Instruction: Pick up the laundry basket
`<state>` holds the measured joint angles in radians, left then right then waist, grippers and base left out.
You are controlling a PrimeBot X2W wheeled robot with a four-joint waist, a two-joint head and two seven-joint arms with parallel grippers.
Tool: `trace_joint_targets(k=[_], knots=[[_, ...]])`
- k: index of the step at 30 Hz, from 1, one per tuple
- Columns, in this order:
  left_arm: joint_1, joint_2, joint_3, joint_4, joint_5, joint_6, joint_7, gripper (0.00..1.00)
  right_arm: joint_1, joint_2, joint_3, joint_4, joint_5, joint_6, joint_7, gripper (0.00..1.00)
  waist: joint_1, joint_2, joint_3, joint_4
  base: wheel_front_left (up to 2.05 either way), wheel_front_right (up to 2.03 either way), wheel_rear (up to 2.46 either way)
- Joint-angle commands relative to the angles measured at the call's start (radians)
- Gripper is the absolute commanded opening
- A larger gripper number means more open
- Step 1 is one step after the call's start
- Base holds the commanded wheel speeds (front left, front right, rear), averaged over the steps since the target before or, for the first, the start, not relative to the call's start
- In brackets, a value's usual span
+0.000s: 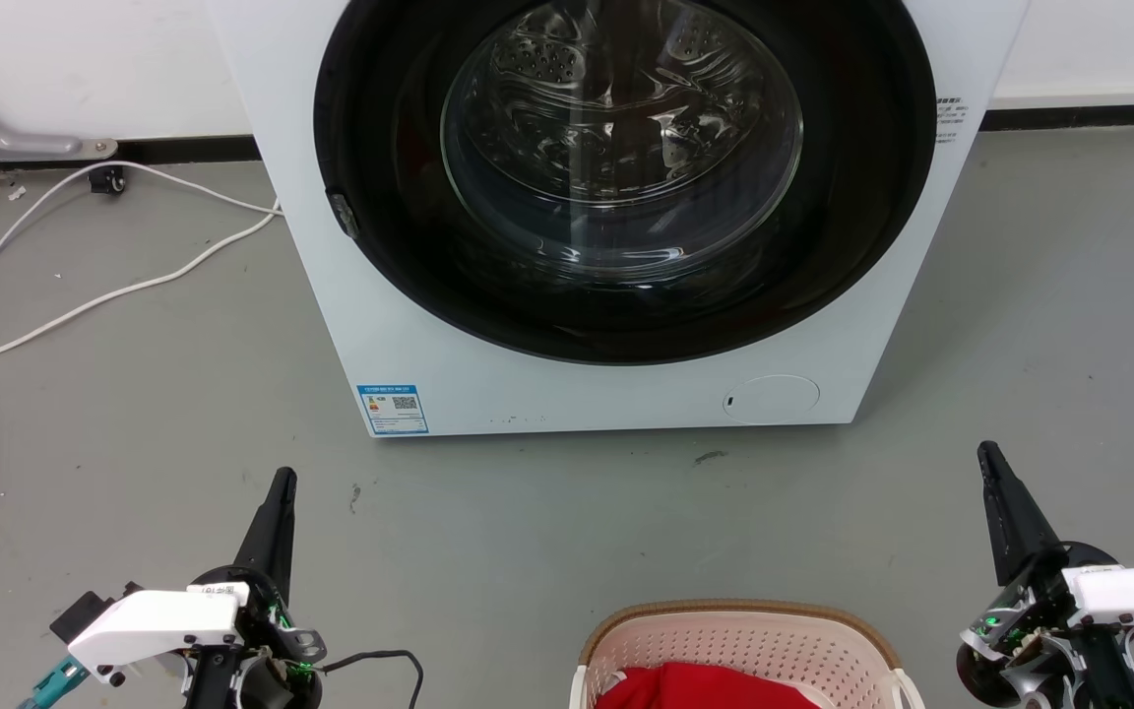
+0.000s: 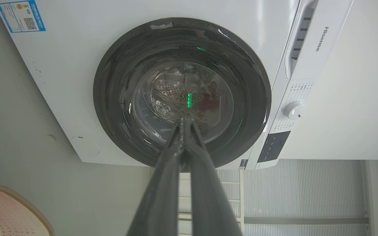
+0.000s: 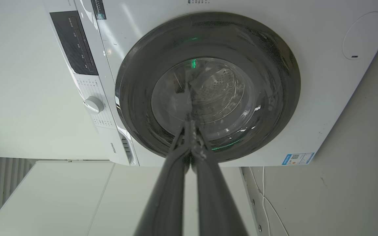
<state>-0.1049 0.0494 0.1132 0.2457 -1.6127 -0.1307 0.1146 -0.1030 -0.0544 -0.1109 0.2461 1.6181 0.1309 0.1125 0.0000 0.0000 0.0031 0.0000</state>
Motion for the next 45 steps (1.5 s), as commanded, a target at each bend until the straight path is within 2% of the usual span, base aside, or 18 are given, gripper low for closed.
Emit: trace_joint_targets(k=[1,18,19,26,45], knots=[[-0.009,0.002,0.003,0.000,-0.001,-0.002,0.002,0.00,-0.012,0.004,-0.001,0.001,-0.007,0.000,0.003,0.00,0.0000,0.0000,0.000,0.000,0.00,0.00,0.00],[0.006,-0.001,-0.002,0.009,0.000,0.000,-0.001,0.00,0.007,0.002,0.001,0.009,-0.002,0.000,0.000,0.00,0.0000,0.0000,0.000,0.000,0.00,0.00,0.00],[0.014,-0.002,-0.003,0.017,0.001,0.000,-0.002,1.00,0.014,0.003,0.001,0.018,-0.002,0.000,0.000,1.00,0.0000,0.0000,0.000,0.000,0.00,0.00,0.00],[0.022,-0.002,-0.006,-0.004,0.081,0.004,-0.037,1.00,0.027,0.003,-0.002,0.000,-0.078,0.000,-0.035,1.00,0.0000,0.0000,0.001,0.000,0.00,0.00,0.00],[0.043,-0.001,-0.079,-0.098,0.487,0.102,-0.122,1.00,0.068,0.003,0.036,-0.133,-0.558,0.000,-0.120,1.00,0.0000,0.0000,0.003,0.000,0.00,0.00,0.00]])
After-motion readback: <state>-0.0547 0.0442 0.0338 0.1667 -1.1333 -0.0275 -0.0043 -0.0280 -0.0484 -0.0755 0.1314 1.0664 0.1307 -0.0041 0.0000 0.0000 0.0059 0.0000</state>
